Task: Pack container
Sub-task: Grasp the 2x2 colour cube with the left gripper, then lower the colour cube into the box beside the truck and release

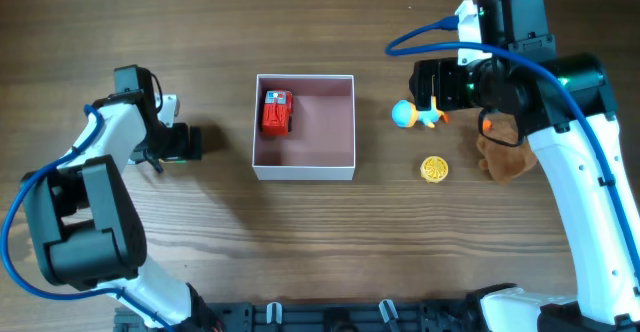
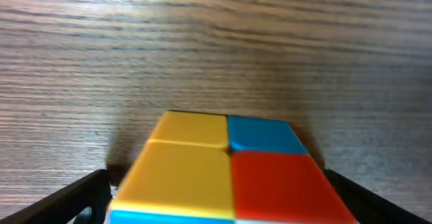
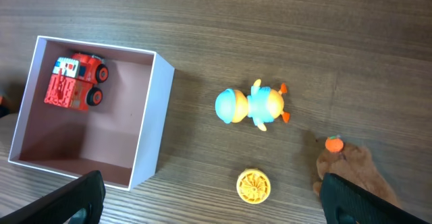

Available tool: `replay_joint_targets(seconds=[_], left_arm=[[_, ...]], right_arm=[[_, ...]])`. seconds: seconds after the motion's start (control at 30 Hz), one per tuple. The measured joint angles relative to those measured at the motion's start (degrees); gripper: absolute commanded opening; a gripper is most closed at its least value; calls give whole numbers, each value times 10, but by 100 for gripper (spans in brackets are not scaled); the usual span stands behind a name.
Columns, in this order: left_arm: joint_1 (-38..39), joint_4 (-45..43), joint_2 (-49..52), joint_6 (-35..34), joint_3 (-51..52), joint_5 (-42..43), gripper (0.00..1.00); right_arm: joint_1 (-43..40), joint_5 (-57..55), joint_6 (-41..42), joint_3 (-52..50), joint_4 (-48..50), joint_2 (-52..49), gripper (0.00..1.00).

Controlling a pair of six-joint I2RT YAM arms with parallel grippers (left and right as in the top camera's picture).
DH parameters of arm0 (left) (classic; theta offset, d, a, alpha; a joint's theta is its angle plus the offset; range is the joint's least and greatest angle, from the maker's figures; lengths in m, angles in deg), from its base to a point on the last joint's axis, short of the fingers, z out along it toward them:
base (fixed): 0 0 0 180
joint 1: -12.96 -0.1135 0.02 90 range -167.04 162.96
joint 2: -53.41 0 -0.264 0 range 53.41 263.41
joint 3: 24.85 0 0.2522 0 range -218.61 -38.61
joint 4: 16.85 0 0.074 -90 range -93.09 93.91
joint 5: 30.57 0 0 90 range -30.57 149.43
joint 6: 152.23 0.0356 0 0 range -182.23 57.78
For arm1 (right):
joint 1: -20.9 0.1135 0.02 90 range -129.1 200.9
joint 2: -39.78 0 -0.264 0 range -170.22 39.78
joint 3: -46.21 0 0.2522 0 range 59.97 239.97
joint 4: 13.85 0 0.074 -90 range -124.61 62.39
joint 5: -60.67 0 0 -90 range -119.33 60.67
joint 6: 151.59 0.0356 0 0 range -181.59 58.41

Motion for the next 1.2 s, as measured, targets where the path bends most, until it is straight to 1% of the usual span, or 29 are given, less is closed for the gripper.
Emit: replay_joint_targets(seconds=[0.03,0.1,0.17,0.23,0.3,0.37,0.47,0.5,0.57,0.67,0.7,0.77,0.87,1.0,1.07,1.13,1.2], left_arm=[[-2,-2,0,-5,0,0,85],[-2,-2,0,-9,0,0,66],[-2,1,0,-16,0,2,65],[-2,2,0,-17,0,2,59],[-2,5,0,-17,0,2,46],[-2,6,0,-16,0,2,28],[-2,5,0,-19,0,2,28],[-2,5,0,-20,0,2,25],[-2,11,-1,-20,-1,2,12],[-2,41,-11,-20,-9,2,8],[-2,64,-21,-21,-21,2,7],[1,92,-49,-21,-44,2,4],[24,126,-112,-23,-80,2,4],[103,142,-215,-56,-123,2,4],[184,136,-269,-93,-129,4,4],[243,124,-291,-117,-131,7,4],[299,100,-292,-147,-134,8,4]], right_arm=[[0,0,0,0,0,0,100],[0,0,0,0,-2,0,100],[0,0,0,0,-2,0,100],[0,0,0,0,-2,0,100],[0,0,0,0,-3,0,100],[0,0,0,0,-3,0,100],[0,0,0,0,-4,0,100],[0,0,0,0,-4,0,100],[0,0,0,0,-4,0,100],[0,0,0,0,-4,0,100],[0,0,0,0,-4,0,100],[0,0,-3,0,-4,0,100],[0,0,-7,0,-4,0,100],[0,-22,-6,0,-4,0,100],[-3,-37,-1,0,-3,0,100],[-14,-42,3,0,0,1,100],[-38,-47,16,0,0,9,100]])
